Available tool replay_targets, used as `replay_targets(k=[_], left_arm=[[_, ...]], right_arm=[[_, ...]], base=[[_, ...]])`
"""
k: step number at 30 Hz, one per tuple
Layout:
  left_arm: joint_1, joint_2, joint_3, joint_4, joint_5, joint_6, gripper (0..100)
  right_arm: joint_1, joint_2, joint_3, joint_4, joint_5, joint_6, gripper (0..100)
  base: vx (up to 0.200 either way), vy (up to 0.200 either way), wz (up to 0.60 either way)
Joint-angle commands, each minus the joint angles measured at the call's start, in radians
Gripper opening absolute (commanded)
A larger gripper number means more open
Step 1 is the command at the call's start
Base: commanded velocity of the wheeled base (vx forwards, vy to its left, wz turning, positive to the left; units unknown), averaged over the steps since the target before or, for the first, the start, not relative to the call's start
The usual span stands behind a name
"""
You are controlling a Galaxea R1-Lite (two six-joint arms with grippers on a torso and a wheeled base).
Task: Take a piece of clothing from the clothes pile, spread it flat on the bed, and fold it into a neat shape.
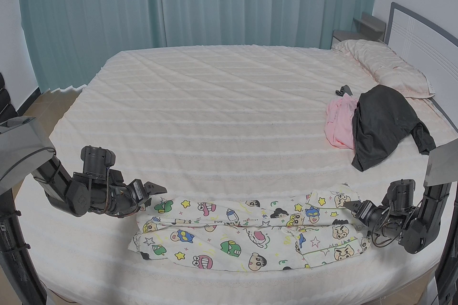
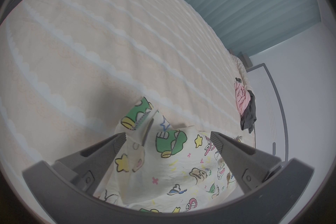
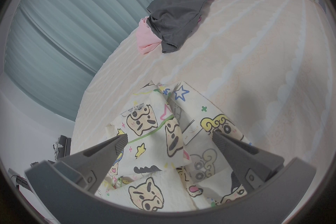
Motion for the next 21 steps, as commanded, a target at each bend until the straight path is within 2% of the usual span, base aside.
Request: replay_targets(k=[1,3,4,9,13,17,21], left_arm=[[-0.010,0.039,-0.011,-0.006,0.001,-0.002,100],[-0.010,0.042,-0.028,-0.002,0.001,-0.003,100],[-0.010,0.048,-0.034,0.000,0.001,-0.003,0],[-0.009,0.054,-0.049,0.003,0.016,-0.006,0],[-0.006,0.042,-0.037,0.003,0.021,-0.006,0],[-0.004,0.016,-0.036,0.004,0.027,-0.006,0],[-0.007,-0.025,-0.036,0.008,0.036,-0.006,0]], right_arm=[[0.003,0.000,0.002,-0.001,0.000,0.000,100],[0.003,0.000,0.002,-0.001,0.000,0.001,100],[0.005,0.000,0.002,-0.001,0.000,0.001,100],[0.003,-0.011,-0.001,-0.004,-0.006,0.000,100],[-0.025,-0.141,-0.012,0.018,-0.009,-0.008,100],[-0.018,-0.187,-0.036,0.061,-0.009,-0.025,100],[0.052,-0.196,-0.150,0.217,-0.007,-0.028,100]], base=[[0.000,0.000,0.00],[0.000,0.000,0.00],[0.000,0.000,0.00],[0.000,0.000,0.00],[0.000,0.000,0.00],[0.000,0.000,0.00],[0.000,0.000,0.00]])
